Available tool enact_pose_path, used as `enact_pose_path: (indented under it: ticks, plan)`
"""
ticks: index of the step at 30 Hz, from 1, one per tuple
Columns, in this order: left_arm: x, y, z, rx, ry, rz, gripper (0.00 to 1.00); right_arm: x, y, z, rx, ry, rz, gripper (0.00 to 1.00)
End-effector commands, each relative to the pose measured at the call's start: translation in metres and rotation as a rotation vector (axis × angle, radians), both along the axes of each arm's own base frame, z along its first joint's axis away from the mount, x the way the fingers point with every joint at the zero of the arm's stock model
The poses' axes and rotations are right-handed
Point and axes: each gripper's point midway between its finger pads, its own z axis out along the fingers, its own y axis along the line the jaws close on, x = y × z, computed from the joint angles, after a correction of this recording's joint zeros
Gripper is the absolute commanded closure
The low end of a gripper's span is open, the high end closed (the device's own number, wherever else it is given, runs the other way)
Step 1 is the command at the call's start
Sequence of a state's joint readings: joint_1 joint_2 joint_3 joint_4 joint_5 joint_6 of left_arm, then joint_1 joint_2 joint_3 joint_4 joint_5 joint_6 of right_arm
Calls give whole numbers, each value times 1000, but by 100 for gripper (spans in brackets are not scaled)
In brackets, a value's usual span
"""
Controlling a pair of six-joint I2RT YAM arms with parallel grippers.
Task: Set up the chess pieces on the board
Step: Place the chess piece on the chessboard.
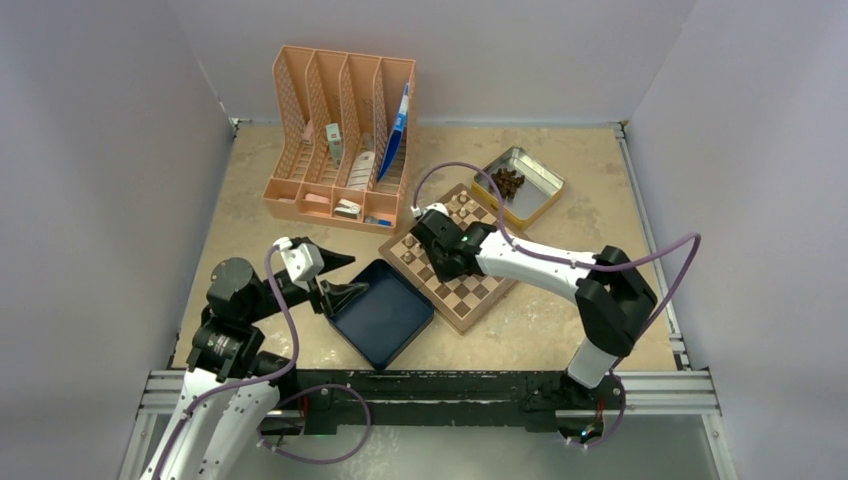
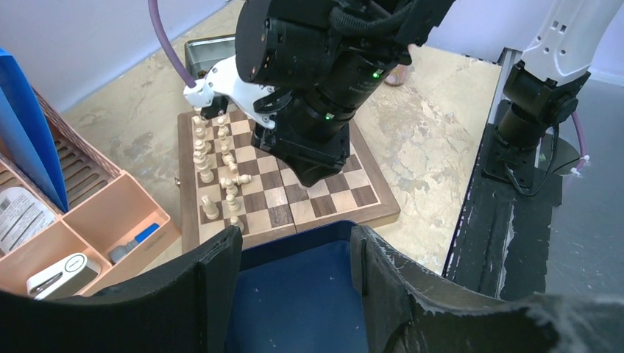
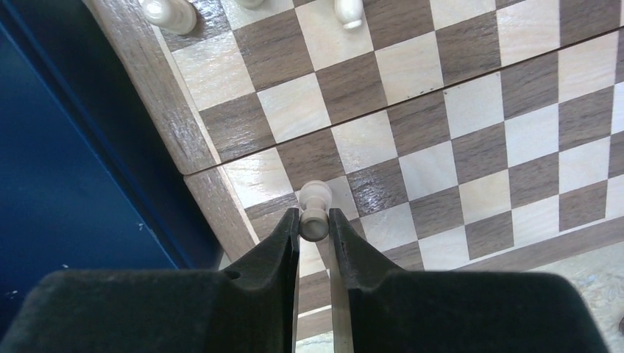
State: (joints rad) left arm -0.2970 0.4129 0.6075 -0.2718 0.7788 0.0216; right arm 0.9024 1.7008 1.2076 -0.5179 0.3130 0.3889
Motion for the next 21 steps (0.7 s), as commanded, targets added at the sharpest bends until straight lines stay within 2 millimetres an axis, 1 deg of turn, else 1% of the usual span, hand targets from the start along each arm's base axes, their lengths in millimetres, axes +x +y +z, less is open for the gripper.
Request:
enact_pose_path:
  ticks: [1, 7, 11, 16, 21]
  plan:
    - [3, 0, 2, 2, -17, 8, 43, 11, 13, 43, 98, -78, -8, 86]
    - [6, 1, 2, 5, -12, 21, 42, 26, 35, 74, 166, -121, 14, 86]
    - [7, 2, 1, 7, -9, 29, 42, 35, 51, 84, 195, -134, 33, 86]
    - [7, 3, 2, 9, -13, 36, 42, 50, 70, 88, 210, -152, 48, 86]
    - [8, 5, 2, 12, -16, 49, 42, 63, 86, 84, 212, -158, 63, 87]
